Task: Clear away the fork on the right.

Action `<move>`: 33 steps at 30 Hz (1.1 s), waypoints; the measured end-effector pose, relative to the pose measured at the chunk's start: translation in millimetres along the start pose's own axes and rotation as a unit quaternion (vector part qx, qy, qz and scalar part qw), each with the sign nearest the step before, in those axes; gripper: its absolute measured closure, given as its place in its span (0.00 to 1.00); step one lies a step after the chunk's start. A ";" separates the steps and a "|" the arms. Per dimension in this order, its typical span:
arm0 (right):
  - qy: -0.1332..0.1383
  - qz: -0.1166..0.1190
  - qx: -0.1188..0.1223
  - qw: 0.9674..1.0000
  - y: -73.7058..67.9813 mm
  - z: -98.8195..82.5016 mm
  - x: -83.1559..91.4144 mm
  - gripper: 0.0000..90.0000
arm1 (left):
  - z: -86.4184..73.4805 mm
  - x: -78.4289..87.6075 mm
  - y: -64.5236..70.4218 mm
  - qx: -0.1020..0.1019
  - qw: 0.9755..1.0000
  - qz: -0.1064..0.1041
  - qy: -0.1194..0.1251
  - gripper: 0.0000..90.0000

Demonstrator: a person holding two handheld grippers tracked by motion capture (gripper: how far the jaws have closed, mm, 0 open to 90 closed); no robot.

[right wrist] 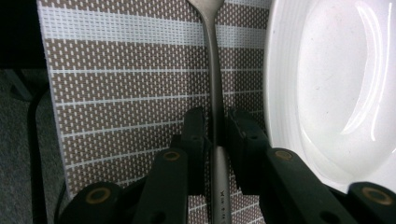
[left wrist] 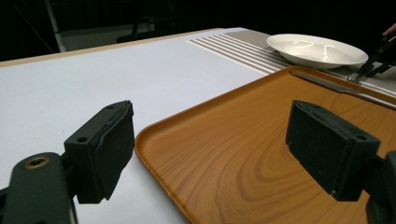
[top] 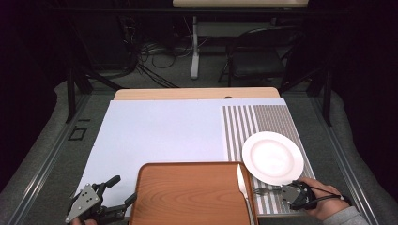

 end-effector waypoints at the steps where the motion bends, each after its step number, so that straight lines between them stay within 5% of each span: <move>1: -0.003 -0.002 -0.014 1.000 -2.4 -0.9 -0.2 0.89 | 0.0 0.1 -0.1 0.000 1.000 0.000 0.000 0.18; 7: -0.013 -0.005 0.008 1.000 -3.6 0.7 -0.1 0.91 | -0.1 0.3 -0.2 0.001 1.000 0.001 0.000 0.18; 19: -0.040 -0.012 0.016 0.999 -5.2 3.7 -0.8 0.91 | 0.0 0.5 -0.2 0.001 1.000 0.002 0.000 0.18; 33: -0.025 -0.032 0.024 0.999 -7.2 2.7 0.4 0.93 | 0.0 1.2 -1.2 -0.003 1.000 0.001 -0.002 0.18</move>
Point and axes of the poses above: each handheld gripper's, and its own axes: x roughly backward along the jaws, z roughly out of its top, y roughly to its right, the point moved 7 cm from there along -x, roughly forward along the jaws, and after that the axes turned 12 degrees about -x, right-handed, at the moved point
